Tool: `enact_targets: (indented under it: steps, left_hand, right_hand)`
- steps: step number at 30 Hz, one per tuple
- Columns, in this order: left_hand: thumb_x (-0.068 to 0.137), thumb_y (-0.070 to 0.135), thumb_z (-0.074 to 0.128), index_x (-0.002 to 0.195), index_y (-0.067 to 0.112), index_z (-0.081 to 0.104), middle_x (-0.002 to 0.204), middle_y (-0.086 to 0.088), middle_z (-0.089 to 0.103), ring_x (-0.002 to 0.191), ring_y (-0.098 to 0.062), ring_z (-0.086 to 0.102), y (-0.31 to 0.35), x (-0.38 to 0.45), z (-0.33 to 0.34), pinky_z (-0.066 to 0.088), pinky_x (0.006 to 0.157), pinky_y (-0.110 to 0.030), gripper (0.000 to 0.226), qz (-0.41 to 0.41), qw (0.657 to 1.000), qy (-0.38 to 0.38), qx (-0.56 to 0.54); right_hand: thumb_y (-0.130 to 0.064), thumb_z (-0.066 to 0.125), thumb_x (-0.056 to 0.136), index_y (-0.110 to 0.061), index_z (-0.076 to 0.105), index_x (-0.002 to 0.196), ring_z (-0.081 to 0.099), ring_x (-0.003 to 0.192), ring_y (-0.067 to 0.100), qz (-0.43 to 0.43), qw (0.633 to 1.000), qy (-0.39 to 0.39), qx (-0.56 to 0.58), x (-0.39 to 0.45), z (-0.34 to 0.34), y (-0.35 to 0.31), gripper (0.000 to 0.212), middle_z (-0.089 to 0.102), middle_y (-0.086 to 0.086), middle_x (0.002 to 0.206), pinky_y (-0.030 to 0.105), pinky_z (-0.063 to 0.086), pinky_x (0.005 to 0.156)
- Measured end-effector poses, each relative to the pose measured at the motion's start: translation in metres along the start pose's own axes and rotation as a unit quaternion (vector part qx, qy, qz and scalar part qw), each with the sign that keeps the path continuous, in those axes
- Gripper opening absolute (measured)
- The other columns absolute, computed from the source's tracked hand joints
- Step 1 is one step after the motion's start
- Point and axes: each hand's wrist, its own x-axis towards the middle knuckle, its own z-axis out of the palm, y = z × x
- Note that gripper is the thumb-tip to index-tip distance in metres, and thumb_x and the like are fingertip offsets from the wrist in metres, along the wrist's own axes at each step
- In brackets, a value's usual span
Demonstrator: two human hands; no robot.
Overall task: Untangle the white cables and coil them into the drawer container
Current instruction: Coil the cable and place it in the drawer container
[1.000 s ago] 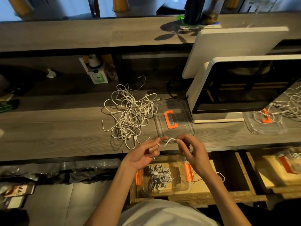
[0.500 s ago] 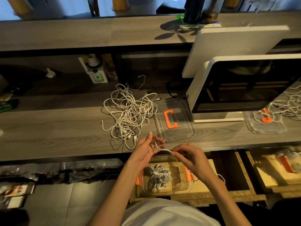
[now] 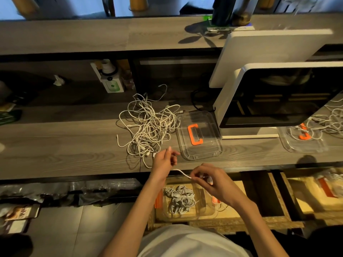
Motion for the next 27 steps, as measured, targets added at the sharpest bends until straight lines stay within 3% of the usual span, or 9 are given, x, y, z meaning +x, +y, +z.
enact_targets:
  steps: [4,9,11,13,16,18,22,25,27]
  left_hand:
    - [0.11,0.029,0.036,0.09,0.014,0.068,0.074,0.001,0.062,0.067,-0.009,0.056,0.005,-0.006,0.004,0.041,0.062,-0.023,0.04,-0.008,0.987,-0.121,0.105]
    - [0.101,0.051,0.043,0.093,0.009,0.065,0.066,0.002,0.049,0.058,-0.007,0.043,0.014,-0.016,0.003,0.032,0.055,-0.018,0.048,-0.05,0.961,-0.261,0.069]
    - [0.101,0.047,0.044,0.097,0.007,0.065,0.064,0.003,0.039,0.055,-0.007,0.034,0.015,-0.017,0.002,0.028,0.053,-0.019,0.046,-0.014,0.936,-0.341,0.091]
    - [0.107,0.035,0.042,0.106,0.003,0.063,0.063,0.004,0.035,0.053,-0.008,0.03,0.015,-0.016,0.002,0.025,0.052,-0.021,0.038,0.002,0.927,-0.362,0.094]
    - [0.11,0.026,0.036,0.122,0.007,0.061,0.064,0.001,0.052,0.053,-0.009,0.036,0.011,-0.013,0.002,0.033,0.056,-0.021,0.033,0.029,0.95,-0.286,0.123]
    - [0.11,0.027,0.036,0.13,0.012,0.06,0.078,-0.004,0.071,0.056,-0.009,0.045,0.01,-0.01,0.001,0.039,0.06,-0.021,0.035,0.049,0.967,-0.222,0.112]
    - [0.109,0.025,0.037,0.132,0.007,0.057,0.109,-0.004,0.077,0.082,-0.015,0.072,0.012,-0.005,0.0,0.056,0.066,-0.023,0.035,0.069,0.995,-0.061,-0.029]
    - [0.11,0.027,0.033,0.13,0.003,0.056,0.118,-0.015,0.073,0.108,-0.027,0.071,0.012,-0.001,0.0,0.059,0.09,-0.036,0.039,0.055,0.978,-0.03,-0.197]
    - [0.11,0.027,0.031,0.128,-0.001,0.058,0.11,-0.019,0.073,0.107,-0.03,0.07,0.014,0.0,-0.002,0.06,0.088,-0.037,0.043,0.019,0.946,-0.014,-0.325]
  right_hand:
    - [-0.031,0.072,0.094,-0.034,0.075,0.105,0.065,0.093,0.006,-0.02,0.998,0.054,0.009,0.01,-0.007,-0.011,0.012,0.063,-0.018,0.103,0.023,0.053,0.077]
    - [-0.032,0.077,0.091,-0.034,0.067,0.098,0.062,0.074,0.014,0.005,0.993,0.11,0.038,0.016,-0.021,-0.015,0.013,0.067,-0.017,0.097,0.031,0.053,0.066]
    - [-0.033,0.077,0.089,-0.03,0.066,0.098,0.063,0.075,0.013,0.009,0.991,0.124,0.047,0.017,-0.024,-0.013,0.014,0.067,-0.016,0.095,0.029,0.053,0.066]
    - [-0.036,0.076,0.087,-0.029,0.067,0.097,0.065,0.077,0.014,0.013,0.991,0.117,0.058,0.02,-0.027,-0.012,0.015,0.068,-0.016,0.095,0.033,0.056,0.068]
    - [-0.037,0.075,0.088,-0.029,0.069,0.096,0.067,0.08,0.015,0.027,0.992,0.102,0.071,0.023,-0.029,-0.008,0.014,0.07,-0.013,0.092,0.034,0.058,0.072]
    - [-0.039,0.071,0.09,-0.028,0.07,0.098,0.068,0.085,0.014,0.033,0.99,0.108,0.083,0.022,-0.03,-0.002,0.015,0.071,-0.011,0.091,0.035,0.059,0.077]
    - [-0.038,0.066,0.092,-0.021,0.071,0.103,0.07,0.084,0.019,0.053,0.978,0.127,0.159,0.016,-0.029,0.008,0.021,0.071,-0.001,0.091,0.038,0.061,0.076]
    - [-0.034,0.066,0.094,-0.02,0.072,0.105,0.071,0.086,0.018,0.056,0.975,0.129,0.171,0.012,-0.018,0.009,0.019,0.072,0.002,0.093,0.031,0.059,0.078]
    - [-0.029,0.067,0.095,-0.02,0.072,0.103,0.071,0.084,0.015,0.068,0.973,0.125,0.184,0.01,-0.008,0.008,0.013,0.073,0.003,0.091,0.028,0.058,0.077]
